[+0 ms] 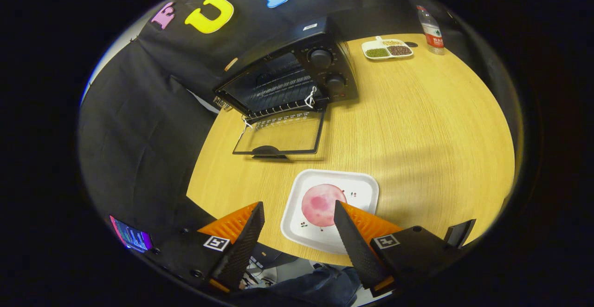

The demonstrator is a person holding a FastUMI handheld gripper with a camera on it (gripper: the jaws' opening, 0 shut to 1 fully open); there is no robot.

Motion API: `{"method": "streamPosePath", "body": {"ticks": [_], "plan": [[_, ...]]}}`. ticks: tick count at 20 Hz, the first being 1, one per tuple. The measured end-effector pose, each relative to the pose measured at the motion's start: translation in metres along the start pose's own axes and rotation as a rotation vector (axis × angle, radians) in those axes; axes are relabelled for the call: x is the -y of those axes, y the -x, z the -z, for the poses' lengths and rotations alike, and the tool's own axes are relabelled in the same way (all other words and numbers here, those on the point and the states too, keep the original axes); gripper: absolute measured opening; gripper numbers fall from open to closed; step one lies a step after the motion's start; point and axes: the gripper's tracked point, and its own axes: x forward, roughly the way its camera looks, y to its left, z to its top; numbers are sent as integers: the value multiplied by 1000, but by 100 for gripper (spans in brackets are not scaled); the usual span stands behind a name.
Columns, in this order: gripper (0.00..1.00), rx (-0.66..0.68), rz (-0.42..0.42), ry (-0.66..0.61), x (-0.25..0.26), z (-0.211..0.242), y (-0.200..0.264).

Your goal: Open the toaster oven, put the food inside, and close the toaster oven door.

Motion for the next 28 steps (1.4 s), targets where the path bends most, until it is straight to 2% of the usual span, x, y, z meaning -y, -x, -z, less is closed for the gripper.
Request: {"method": "streamPosePath", "body": {"ticks": [13,19,21,23,26,28], "plan": [[96,-219,44,-39,64,30,-14],[82,-280,41,-105,78,38,-26],[82,-288,36,-113,78,40,-29],[61,-298,63,-107,87,43,-30],[34,-316,36,-151,85,47,-30],[20,-335,49,-159,93,51,-33]]}}
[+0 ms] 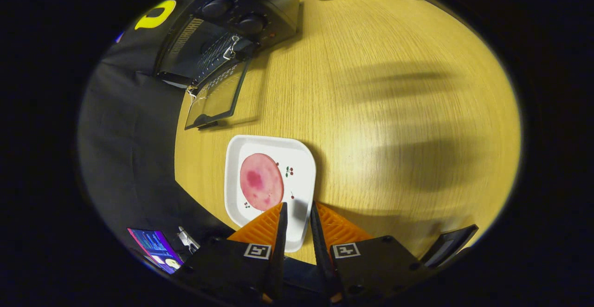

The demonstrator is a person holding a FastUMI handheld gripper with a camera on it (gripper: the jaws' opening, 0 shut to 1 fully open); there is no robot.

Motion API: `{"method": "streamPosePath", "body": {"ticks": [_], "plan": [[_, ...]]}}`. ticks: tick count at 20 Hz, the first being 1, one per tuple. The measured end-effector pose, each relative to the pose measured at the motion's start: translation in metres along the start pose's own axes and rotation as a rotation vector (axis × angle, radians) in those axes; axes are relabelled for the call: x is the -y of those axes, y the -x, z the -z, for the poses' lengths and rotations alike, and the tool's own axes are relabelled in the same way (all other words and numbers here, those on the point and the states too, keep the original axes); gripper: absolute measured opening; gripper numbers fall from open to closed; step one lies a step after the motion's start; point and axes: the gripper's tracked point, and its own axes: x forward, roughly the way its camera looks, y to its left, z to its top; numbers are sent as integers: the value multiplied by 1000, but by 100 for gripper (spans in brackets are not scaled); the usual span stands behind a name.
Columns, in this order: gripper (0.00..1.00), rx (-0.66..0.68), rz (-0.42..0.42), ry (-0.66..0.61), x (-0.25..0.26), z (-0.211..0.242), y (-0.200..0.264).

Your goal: Open the toaster oven, put the food inside, and close the toaster oven door.

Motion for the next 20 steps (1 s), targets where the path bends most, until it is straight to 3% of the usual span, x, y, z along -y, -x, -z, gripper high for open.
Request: {"method": "streamPosePath", "body": {"ticks": [2,4,5,20], "plan": [[7,4,-15,-57,1,-2,-4],[6,17,-12,-64,5,-3,-16],[2,21,-16,-66,2,-5,4],[2,176,-154,-207,-62,-2,-4]]}}
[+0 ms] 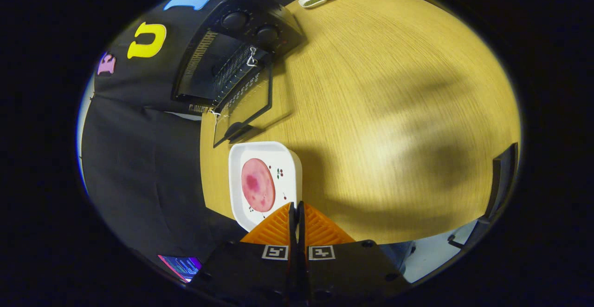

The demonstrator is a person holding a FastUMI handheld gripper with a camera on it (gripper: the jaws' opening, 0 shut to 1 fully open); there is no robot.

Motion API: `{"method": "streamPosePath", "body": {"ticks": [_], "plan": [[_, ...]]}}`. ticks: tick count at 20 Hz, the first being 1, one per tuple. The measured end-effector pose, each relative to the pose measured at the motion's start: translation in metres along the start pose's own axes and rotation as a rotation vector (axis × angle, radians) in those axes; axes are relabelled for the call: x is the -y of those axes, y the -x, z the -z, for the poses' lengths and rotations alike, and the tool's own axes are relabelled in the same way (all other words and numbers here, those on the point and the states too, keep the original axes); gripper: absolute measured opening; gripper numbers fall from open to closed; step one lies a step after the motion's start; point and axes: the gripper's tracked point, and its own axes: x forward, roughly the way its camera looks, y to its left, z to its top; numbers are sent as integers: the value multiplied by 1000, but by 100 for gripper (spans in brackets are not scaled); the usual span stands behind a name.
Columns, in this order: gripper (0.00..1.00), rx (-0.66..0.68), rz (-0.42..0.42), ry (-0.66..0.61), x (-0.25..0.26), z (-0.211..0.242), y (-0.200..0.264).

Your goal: Open the toaster oven, put the food inside, and close the toaster oven door.

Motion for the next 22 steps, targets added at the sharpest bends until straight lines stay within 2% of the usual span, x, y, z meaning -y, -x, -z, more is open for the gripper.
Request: {"method": "streamPosePath", "body": {"ticks": [11,17,22], "plan": [[2,228,-20,-155,-60,-8,-36],[2,367,-39,-293,-91,-17,-57],[2,468,-25,-425,-98,-41,-63]]}}
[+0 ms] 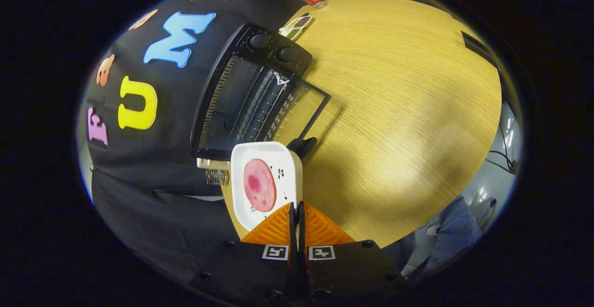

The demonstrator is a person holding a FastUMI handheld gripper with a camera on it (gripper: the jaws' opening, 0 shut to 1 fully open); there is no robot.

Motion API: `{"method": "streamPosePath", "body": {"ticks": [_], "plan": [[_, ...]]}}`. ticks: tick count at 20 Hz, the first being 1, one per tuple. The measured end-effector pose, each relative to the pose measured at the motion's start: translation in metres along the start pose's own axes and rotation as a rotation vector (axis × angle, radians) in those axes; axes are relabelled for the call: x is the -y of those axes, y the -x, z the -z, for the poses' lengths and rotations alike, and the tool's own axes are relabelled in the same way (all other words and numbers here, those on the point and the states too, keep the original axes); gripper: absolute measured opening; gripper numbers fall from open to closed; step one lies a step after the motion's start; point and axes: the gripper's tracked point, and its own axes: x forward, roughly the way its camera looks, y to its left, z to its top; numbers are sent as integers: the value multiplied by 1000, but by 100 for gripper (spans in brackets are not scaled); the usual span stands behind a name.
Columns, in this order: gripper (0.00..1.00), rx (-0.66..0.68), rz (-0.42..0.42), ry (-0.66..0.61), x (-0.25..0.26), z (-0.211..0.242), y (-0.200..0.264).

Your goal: Open the toaster oven, put the food inside, and close the toaster oven door.

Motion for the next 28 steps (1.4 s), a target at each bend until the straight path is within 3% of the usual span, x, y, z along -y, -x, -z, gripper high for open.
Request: {"method": "streamPosePath", "body": {"ticks": [4,16,28], "plan": [[2,74,-43,-117,-22,-21,-21],[2,178,-40,-320,-70,-70,-102],[2,372,-58,-430,-95,-117,-154]]}}
